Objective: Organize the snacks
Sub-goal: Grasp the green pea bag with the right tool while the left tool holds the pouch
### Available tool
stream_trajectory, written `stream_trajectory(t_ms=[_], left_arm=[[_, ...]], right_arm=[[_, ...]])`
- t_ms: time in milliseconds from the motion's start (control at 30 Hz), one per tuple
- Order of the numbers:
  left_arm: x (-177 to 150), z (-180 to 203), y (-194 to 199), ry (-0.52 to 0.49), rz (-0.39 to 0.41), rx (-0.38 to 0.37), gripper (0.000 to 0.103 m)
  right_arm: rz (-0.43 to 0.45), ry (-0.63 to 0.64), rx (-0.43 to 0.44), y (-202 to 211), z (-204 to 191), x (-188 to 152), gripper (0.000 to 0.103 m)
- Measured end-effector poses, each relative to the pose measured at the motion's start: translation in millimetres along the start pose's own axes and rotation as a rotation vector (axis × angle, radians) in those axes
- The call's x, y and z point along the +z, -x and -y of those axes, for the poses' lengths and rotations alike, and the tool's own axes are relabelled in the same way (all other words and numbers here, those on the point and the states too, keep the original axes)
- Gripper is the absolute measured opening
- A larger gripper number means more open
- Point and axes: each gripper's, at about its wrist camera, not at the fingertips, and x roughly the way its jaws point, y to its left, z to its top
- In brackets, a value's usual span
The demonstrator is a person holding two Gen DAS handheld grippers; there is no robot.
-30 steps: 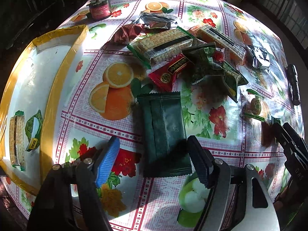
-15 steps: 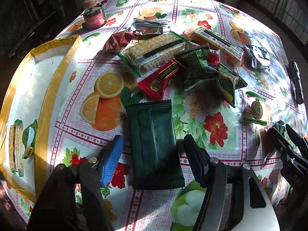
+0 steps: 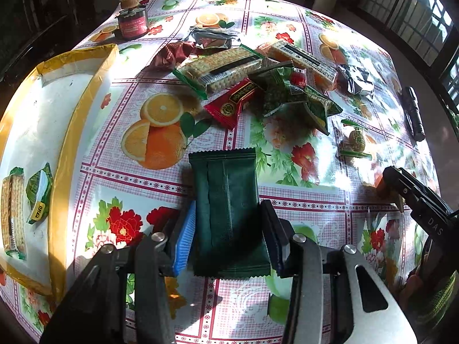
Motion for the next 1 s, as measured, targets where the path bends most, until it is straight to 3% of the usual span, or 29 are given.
stream_trajectory(t_ms=[333, 400, 567, 633, 700, 1000], left_arm=[[-5, -4, 26, -0.001, 0.046, 0.031, 0.046], [-6, -4, 32, -0.004, 0.059, 0.035, 0.046], [-7, -6, 39, -0.004, 0.070, 0.024, 0.046], [-8, -6, 40, -0.001, 0.071, 0.021, 0.046], [-8, -6, 42, -0.001, 0.072, 0.018, 0.046], [-9, -8, 45, 0.006, 0.072, 0.003, 0.046]], right_arm=[[0.026, 0.012, 0.062, 23, -11, -19, 0.047], [0.033, 0.017, 0.076, 29, -12, -21, 0.037], [0.021, 0.036, 0.067, 30, -17, -26, 0.037], [0.007, 0.051, 0.047, 27, -19, -26, 0.044], [-0.015, 0.071, -0.008, 24, -22, -27, 0.078], [-0.063, 0.078, -0.029, 12, -19, -25, 0.078]])
